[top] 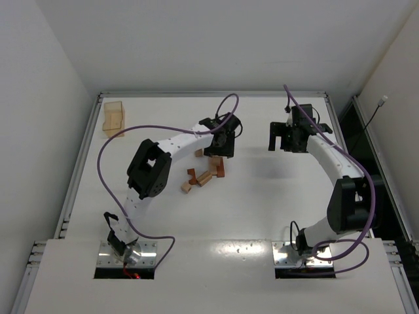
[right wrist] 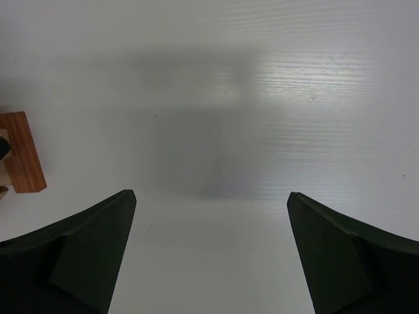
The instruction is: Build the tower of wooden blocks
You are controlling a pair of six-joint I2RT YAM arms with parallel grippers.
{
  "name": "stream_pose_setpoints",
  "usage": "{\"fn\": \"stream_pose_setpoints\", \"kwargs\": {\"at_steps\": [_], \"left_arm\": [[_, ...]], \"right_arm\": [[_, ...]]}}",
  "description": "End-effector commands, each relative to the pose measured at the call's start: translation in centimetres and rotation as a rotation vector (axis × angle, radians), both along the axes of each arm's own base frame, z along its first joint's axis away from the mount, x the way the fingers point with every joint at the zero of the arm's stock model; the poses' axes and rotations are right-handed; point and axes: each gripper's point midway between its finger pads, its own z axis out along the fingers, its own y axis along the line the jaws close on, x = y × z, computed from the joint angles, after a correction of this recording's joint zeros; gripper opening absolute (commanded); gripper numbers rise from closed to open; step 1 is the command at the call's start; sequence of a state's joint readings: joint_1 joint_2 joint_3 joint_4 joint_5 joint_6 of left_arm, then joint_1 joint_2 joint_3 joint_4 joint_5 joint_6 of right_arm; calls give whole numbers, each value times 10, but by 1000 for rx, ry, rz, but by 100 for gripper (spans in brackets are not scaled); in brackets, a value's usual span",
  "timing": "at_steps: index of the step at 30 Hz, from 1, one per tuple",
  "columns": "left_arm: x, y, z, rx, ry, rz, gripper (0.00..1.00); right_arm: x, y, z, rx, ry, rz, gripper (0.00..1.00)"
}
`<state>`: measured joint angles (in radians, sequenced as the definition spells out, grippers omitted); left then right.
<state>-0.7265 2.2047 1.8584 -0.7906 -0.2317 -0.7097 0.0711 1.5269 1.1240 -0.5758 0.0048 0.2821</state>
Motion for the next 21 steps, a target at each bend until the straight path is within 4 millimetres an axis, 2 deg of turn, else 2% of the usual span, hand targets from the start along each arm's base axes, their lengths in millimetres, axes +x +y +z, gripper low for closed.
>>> {"fn": "stream_pose_setpoints", "kwargs": {"at_steps": [1, 3, 7, 8, 12, 14, 17, 18, 21], "left_arm": [[3, -19, 66, -90, -155, -53, 60], [5, -10, 82, -81, -208, -26, 60], [16, 24, 96, -4, -299, 105, 60], [21, 34, 93, 14, -301, 127, 60], [34, 54, 94, 22, -307, 188, 60], [40, 61, 79, 26, -263, 197, 60], [47, 68, 71, 21, -235, 218, 60], [49, 74, 62, 32, -212, 227, 60], [58, 85, 59, 23, -201, 262, 60]], "right_arm": [[10, 1, 9, 15, -54, -3, 99], [10, 1, 9, 15, -54, -3, 99], [9, 4, 11, 31, -64, 8, 99], [9, 4, 11, 31, -64, 8, 99], [9, 6, 8, 38, -54, 13, 99], [9, 6, 8, 38, -54, 13, 99], [9, 6, 8, 38, -54, 13, 99], [9, 6, 8, 38, -54, 13, 99], [9, 6, 4, 37, -45, 13, 99]]}}
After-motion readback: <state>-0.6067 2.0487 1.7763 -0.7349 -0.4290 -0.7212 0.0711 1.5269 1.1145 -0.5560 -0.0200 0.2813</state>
